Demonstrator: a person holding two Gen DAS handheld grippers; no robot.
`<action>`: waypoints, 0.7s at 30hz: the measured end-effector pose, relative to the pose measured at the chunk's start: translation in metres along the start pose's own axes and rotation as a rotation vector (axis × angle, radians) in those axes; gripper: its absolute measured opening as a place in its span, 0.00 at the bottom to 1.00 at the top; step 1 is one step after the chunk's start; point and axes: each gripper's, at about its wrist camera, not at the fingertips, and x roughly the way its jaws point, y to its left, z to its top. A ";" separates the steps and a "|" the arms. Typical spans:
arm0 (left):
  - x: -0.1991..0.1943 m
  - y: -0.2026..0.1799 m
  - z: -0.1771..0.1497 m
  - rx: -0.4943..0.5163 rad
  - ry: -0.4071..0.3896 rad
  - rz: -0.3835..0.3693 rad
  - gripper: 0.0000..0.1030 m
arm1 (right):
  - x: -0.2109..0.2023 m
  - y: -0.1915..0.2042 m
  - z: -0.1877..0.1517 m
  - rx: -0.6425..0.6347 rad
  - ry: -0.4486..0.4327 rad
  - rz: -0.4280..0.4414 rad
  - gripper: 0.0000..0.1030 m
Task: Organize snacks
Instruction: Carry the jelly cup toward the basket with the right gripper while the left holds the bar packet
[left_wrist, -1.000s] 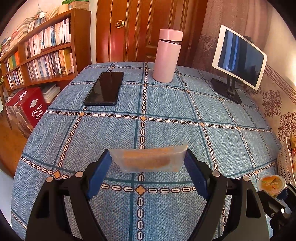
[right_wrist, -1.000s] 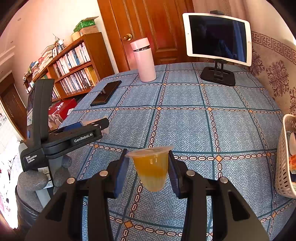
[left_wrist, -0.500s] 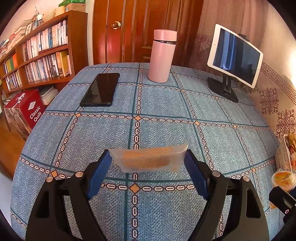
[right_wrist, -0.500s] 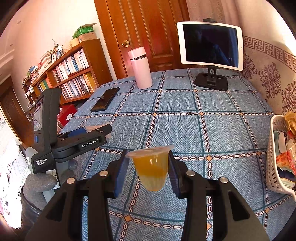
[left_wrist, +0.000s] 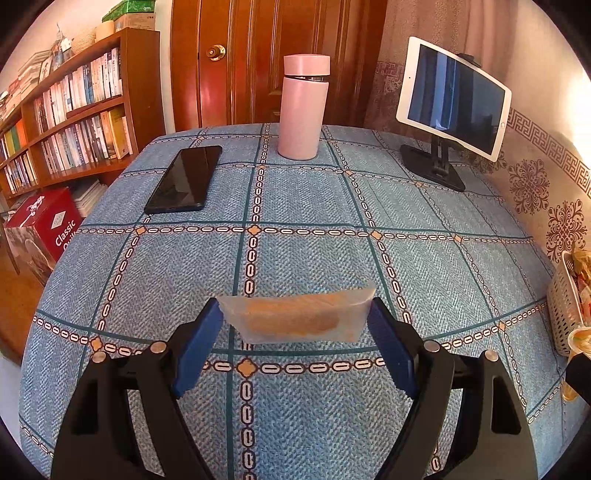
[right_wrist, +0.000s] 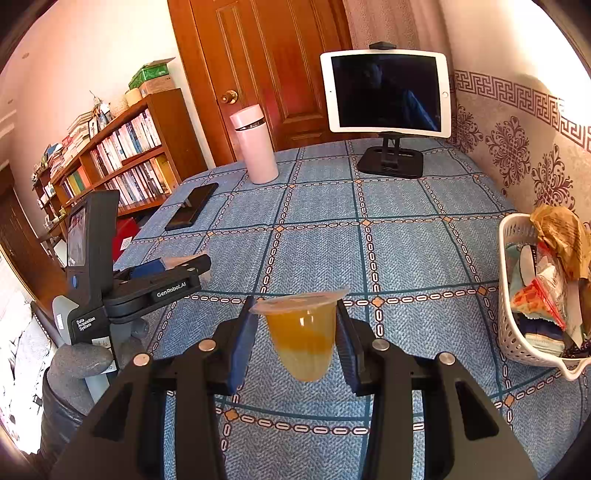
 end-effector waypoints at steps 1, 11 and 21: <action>0.000 -0.001 0.000 0.002 -0.001 -0.001 0.79 | -0.002 -0.003 -0.001 0.005 0.000 -0.004 0.40; 0.005 -0.014 -0.007 0.041 0.018 -0.008 0.79 | -0.025 -0.038 -0.010 0.063 -0.028 -0.065 0.40; 0.013 -0.021 -0.010 0.065 0.040 -0.006 0.79 | -0.065 -0.102 -0.004 0.165 -0.122 -0.195 0.40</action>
